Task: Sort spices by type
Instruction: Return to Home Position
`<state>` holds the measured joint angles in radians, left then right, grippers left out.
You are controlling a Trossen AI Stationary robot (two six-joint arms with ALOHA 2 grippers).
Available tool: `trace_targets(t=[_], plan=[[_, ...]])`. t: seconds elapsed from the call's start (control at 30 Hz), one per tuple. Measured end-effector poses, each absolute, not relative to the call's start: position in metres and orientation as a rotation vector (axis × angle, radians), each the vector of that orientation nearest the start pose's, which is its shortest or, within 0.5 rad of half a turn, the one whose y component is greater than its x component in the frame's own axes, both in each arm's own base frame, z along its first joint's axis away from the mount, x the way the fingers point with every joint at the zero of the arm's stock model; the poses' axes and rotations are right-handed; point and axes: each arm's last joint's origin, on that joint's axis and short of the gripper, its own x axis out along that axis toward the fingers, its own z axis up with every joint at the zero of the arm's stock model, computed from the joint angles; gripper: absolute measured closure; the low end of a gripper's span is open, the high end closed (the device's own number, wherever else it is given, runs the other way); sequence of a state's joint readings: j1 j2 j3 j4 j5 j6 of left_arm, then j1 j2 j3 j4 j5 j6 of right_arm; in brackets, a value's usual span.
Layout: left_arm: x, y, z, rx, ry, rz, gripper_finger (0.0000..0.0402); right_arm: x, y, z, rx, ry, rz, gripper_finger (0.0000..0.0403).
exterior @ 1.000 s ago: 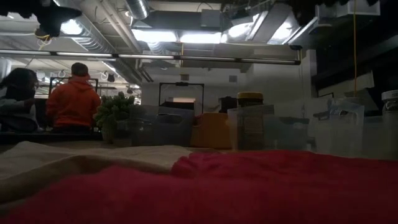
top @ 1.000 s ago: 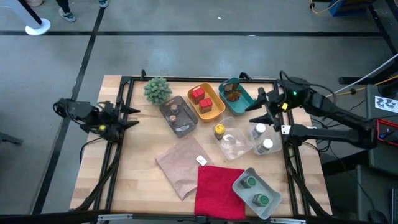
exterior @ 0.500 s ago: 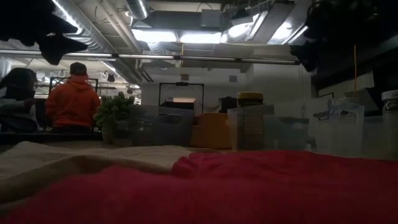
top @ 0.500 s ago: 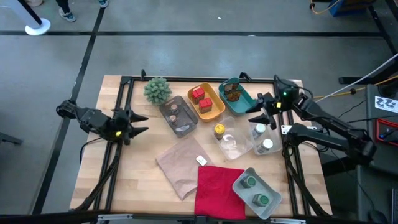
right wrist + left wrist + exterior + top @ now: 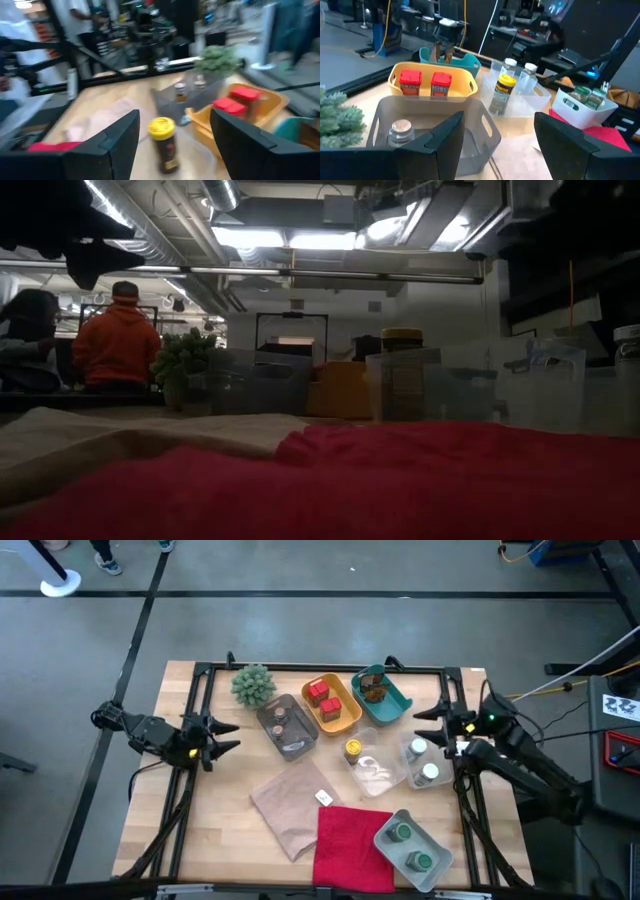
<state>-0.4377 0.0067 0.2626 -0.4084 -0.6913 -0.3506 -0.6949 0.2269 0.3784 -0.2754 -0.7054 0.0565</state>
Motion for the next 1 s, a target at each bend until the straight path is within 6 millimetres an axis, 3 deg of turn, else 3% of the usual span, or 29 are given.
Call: trace_targets(t=[0.27, 0.73, 1.0], plan=[[0.068, -0.011, 0.213, -0.274, 0.071, 0.283, 0.0176, 0.063, -0.03, 0.224, 0.115, 0.011, -0.048, 0.016], [0.068, -0.011, 0.213, -0.278, 0.067, 0.294, 0.0176, 0.078, -0.044, 0.18, 0.137, 0.002, -0.119, 0.016], [0.068, -0.011, 0.212, -0.273, 0.069, 0.301, 0.0176, 0.08, -0.049, 0.175, 0.053, -0.077, -0.194, 0.016]])
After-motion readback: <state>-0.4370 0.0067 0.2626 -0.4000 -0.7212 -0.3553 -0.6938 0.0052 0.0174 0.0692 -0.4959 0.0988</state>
